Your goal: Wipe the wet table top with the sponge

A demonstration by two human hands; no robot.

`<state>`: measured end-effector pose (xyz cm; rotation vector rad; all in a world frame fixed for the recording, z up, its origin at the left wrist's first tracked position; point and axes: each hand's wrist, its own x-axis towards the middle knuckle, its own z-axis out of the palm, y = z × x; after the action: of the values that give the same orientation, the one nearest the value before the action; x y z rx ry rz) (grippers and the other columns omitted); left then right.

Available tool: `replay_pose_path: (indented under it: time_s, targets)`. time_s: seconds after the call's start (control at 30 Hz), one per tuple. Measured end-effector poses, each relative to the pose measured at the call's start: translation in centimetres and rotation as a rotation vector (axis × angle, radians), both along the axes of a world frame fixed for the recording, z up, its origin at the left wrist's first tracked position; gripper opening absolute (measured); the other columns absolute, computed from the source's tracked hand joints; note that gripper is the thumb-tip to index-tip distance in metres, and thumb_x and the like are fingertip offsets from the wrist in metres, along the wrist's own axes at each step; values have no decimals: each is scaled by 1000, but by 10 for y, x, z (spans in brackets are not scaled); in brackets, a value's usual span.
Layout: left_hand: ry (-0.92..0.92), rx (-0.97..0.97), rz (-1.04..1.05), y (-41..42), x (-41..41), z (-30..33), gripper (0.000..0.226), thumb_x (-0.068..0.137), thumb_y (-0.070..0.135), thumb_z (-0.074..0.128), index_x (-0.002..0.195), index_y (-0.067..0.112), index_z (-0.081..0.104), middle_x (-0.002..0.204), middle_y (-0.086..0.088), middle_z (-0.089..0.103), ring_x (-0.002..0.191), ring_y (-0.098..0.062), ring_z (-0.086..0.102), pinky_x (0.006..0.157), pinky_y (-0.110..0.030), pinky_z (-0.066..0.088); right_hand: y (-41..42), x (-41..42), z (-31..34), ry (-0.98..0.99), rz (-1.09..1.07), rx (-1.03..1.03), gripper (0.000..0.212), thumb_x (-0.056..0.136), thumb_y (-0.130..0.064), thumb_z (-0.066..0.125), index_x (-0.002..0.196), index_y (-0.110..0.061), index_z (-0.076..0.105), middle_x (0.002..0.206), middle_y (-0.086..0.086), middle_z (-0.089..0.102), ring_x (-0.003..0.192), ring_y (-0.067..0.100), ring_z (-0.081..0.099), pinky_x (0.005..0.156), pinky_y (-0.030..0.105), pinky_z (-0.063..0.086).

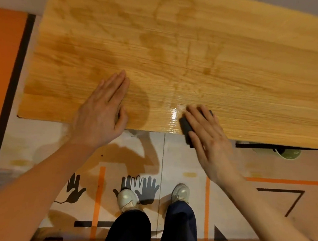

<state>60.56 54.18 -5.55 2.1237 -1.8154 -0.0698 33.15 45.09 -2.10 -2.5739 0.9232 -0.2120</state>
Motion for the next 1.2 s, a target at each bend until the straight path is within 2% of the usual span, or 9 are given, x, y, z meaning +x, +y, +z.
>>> replay_pose_path:
  time_s: [0.17, 0.37, 0.43, 0.53, 0.67, 0.8, 1.0, 1.1, 1.2]
  targets:
    - [-19, -8, -12, -1, 1, -2, 60, 102, 27, 33, 156, 1, 31, 165, -15, 26, 153, -25, 24, 128, -35, 13, -39, -14, 1, -23, -243, 79, 45, 104, -25, 34, 147, -13, 40, 157, -2, 31, 150, 13, 11, 123, 42, 11]
    - [-12, 6, -13, 0, 1, -2, 61, 101, 26, 33, 156, 0, 30, 165, -16, 26, 153, -26, 24, 127, -38, 17, -75, 43, -8, -173, -521, 80, 41, 103, -19, 42, 143, -13, 46, 154, 5, 37, 149, 28, 17, 121, 49, 14]
    - [-11, 20, -9, 1, 0, -1, 61, 101, 27, 32, 156, 0, 29, 165, -15, 25, 153, -26, 24, 127, -40, 19, -36, 37, -8, -218, -477, 87, 38, 101, -17, 45, 139, -11, 51, 152, 6, 40, 148, 28, 19, 122, 48, 14]
    - [-16, 48, -2, 0, 0, 0, 63, 101, 30, 29, 157, 1, 27, 166, -15, 23, 154, -27, 23, 126, -42, 19, 19, 23, -6, -179, -330, 115, 42, 102, -20, 44, 143, -13, 45, 153, -1, 37, 150, 18, 13, 123, 47, 10]
    - [-25, 87, -2, -2, 1, 2, 64, 101, 33, 26, 158, 3, 25, 167, -14, 20, 155, -25, 19, 127, -40, 16, -21, 44, -6, -118, -282, 107, 42, 104, -25, 39, 144, -14, 45, 155, -1, 35, 150, 20, 12, 122, 49, 12]
    - [-26, 115, -12, -1, 0, 4, 65, 102, 34, 24, 159, 3, 22, 168, -13, 17, 156, -24, 16, 128, -39, 13, -65, 87, -6, -146, -431, 108, 41, 105, -25, 40, 143, -13, 46, 154, 4, 37, 150, 26, 13, 122, 44, 5]
    - [-7, 106, -9, -2, 0, 5, 66, 100, 32, 24, 159, 2, 21, 167, -14, 17, 155, -24, 17, 127, -33, 6, 36, 59, -1, -139, -251, 154, 44, 103, -28, 42, 147, -19, 41, 157, -6, 30, 151, 16, 7, 123, 40, 4]
    - [2, 92, -12, -3, 0, 5, 66, 100, 31, 26, 158, 1, 22, 167, -14, 18, 155, -24, 18, 127, -34, 8, 2, 77, 0, -96, -184, 135, 43, 103, -28, 41, 144, -17, 45, 155, -2, 35, 150, 21, 13, 123, 44, 9]
    - [1, 91, -9, -2, 0, 6, 65, 100, 31, 26, 158, 2, 23, 167, -14, 18, 155, -24, 18, 127, -33, 7, -46, 118, -2, -108, -277, 120, 40, 104, -25, 42, 142, -14, 48, 154, 3, 38, 149, 27, 16, 121, 49, 11]
